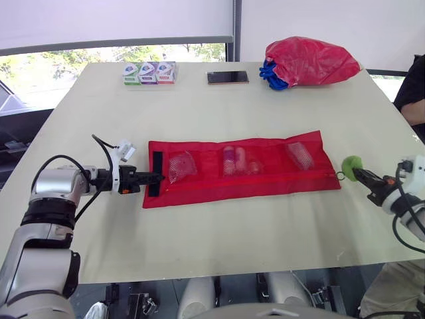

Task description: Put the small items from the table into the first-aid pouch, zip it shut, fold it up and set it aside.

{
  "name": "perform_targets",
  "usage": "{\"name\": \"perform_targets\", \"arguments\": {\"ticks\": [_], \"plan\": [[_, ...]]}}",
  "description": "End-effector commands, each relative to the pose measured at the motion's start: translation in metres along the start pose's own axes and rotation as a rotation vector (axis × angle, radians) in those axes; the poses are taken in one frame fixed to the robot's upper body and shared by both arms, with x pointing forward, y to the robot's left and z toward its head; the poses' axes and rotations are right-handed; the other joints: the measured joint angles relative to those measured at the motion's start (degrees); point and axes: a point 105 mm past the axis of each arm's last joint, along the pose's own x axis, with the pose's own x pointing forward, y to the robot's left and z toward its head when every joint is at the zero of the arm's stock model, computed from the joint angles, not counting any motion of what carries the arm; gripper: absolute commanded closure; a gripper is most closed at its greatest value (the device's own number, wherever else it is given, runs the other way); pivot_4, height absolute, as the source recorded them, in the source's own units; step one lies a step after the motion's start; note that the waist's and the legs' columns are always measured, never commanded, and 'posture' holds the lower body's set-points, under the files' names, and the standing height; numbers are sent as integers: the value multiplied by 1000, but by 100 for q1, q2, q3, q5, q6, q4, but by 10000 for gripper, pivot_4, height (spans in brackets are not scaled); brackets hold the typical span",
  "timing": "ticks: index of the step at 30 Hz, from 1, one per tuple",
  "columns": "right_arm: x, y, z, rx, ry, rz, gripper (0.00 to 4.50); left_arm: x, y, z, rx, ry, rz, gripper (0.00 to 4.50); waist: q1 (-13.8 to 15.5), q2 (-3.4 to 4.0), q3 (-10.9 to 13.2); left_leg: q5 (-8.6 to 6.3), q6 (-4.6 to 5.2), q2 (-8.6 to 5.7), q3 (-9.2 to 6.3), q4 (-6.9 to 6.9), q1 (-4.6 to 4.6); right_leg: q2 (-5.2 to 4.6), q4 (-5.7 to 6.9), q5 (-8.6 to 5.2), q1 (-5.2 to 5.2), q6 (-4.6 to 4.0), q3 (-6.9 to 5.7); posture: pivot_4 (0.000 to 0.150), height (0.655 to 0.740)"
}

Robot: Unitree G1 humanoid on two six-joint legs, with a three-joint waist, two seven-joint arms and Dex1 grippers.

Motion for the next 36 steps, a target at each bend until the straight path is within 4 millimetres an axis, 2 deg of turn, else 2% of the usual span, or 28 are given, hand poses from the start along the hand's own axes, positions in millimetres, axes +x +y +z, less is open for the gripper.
{"name": "perform_targets", "arguments": {"ticks": [1,8,13,16,19,22,23,25,26,28,29,31,35,36], "plan": [[-21,-6,17,-19,-37,-5,44726,-18,26,-25,-31,114,154,45000,13,1,-1,0,0,0,1,0,0,-1,0,0,0,0,1,1500,7400],[-47,4,6,-13,45,71,44726,-11,28,-21,-5,132,145,45000,25,5,-5,2,3,0,0,1,2,1,2,-3,2,5,2,1500,7400],[-43,-15,12,-60,-4,-48,44726,-4,26,-22,9,154,121,45000,27,10,-8,9,15,-1,2,4,5,-4,2,-3,6,7,6,1500,7400],[-41,-11,12,-114,0,-28,44726,-5,28,-22,22,159,133,45000,51,16,-11,9,16,-2,2,4,5,-8,2,-3,6,7,6,1500,7400],[-43,-17,13,-146,-15,-43,35789,-8,31,-23,43,166,150,45000,61,17,-12,9,16,-13,-3,3,0,-8,1,-4,5,7,6,1500,7400],[-46,-24,17,-188,-32,-61,20375,-9,32,-23,55,156,147,45000,49,18,-14,9,16,-14,-2,2,3,-8,2,-4,6,7,6,1500,7400],[-47,-23,18,-201,-38,-48,17332,-9,31,-23,64,155,145,45000,42,21,-15,10,17,-13,-1,3,5,-7,2,-4,7,8,6,1500,7400],[-50,-19,21,-250,-43,-24,9977,-11,32,-24,73,156,149,38239,30,31,-21,11,19,-11,-6,2,12,-2,3,-4,11,8,7,1500,7400],[-52,-14,22,-268,-49,5,7353,-12,32,-24,72,147,150,36491,31,40,-26,11,19,-10,-6,0,19,-2,3,-4,15,7,7,1500,7400],[-57,-4,20,-289,-45,67,0,-16,33,-21,72,124,157,28087,32,49,-32,10,19,-10,-2,-5,27,-2,3,-5,19,8,10,1500,7400],[-58,3,15,-298,-25,107,0,-17,33,-20,76,113,160,23287,34,52,-34,10,19,-10,-3,-8,36,0,3,-5,26,7,10,1500,7400],[-60,13,4,-295,20,164,0,-20,33,-18,90,98,165,18086,36,55,-36,10,18,-8,-5,-11,44,1,3,-6,31,7,10,1500,7400],[-57,25,-17,-258,77,225,0,-32,27,-2,156,25,154,1628,25,48,-34,10,18,13,-1,-11,47,2,3,-6,33,7,10,1500,7400],[-55,26,-21,-244,83,227,0,-37,23,3,186,6,143,366,22,40,-28,10,18,16,5,-10,49,0,3,-6,31,7,11,1500,7400]]}}
